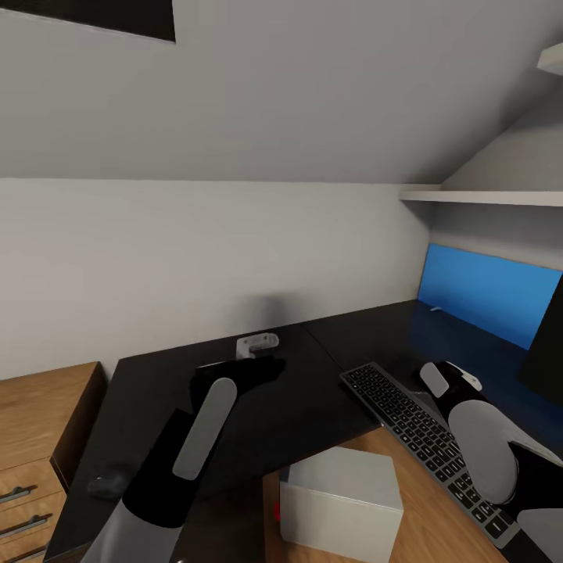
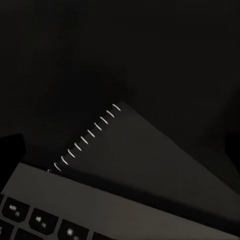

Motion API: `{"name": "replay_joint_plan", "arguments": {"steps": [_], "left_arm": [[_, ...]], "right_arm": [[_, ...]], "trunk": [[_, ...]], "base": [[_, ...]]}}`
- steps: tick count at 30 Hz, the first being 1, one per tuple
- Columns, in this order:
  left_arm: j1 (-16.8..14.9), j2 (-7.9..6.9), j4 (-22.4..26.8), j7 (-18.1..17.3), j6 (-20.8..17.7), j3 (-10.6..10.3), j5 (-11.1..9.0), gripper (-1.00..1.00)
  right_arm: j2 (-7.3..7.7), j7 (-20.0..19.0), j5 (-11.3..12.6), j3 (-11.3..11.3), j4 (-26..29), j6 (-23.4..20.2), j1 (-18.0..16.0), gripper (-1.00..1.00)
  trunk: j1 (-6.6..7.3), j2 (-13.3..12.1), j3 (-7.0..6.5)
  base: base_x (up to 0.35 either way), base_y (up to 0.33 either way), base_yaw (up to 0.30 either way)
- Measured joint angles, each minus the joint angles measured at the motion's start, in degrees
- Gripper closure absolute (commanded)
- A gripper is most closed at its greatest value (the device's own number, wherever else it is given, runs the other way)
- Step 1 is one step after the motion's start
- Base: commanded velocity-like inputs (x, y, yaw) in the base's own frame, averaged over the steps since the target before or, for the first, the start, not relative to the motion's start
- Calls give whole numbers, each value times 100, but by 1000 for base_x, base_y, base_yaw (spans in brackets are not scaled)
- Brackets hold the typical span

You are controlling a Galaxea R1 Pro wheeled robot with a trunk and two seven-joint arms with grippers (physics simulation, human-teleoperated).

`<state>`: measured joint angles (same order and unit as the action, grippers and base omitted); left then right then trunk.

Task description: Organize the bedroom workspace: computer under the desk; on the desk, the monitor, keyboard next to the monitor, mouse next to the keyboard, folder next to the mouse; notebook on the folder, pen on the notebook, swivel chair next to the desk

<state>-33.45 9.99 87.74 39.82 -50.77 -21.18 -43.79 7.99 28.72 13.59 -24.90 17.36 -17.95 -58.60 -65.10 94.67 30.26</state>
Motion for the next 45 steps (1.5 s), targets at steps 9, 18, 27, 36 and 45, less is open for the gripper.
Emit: {"name": "replay_joint_plan", "arguments": {"steps": [9,18,27,36,45], "left_arm": [[-1,0,-4,1,3,12,2,-100],[1,0,-8,7,5,-9,22,-100],[1,0,-19,10,5,-6,19,-100],[0,0,-33,8,7,-5,-2,-100],[0,0,-34,3,13,-19,-18,-100]], "right_arm": [[-8,5,9,0,-14,-2,0,-100],[-6,7,9,0,-11,-2,0,-100],[-4,4,3,0,-6,-2,0,-100],[-4,3,-15,0,-6,4,0,-100],[-5,2,-17,0,-13,2,0,-100]], "trunk": [[0,0,0],[1,0,0],[1,0,0],[0,0,0],[0,0,0]], "base": [[0,0,0],[18,-23,0],[144,-153,0],[20,-22,0],[2,-2,0]]}}
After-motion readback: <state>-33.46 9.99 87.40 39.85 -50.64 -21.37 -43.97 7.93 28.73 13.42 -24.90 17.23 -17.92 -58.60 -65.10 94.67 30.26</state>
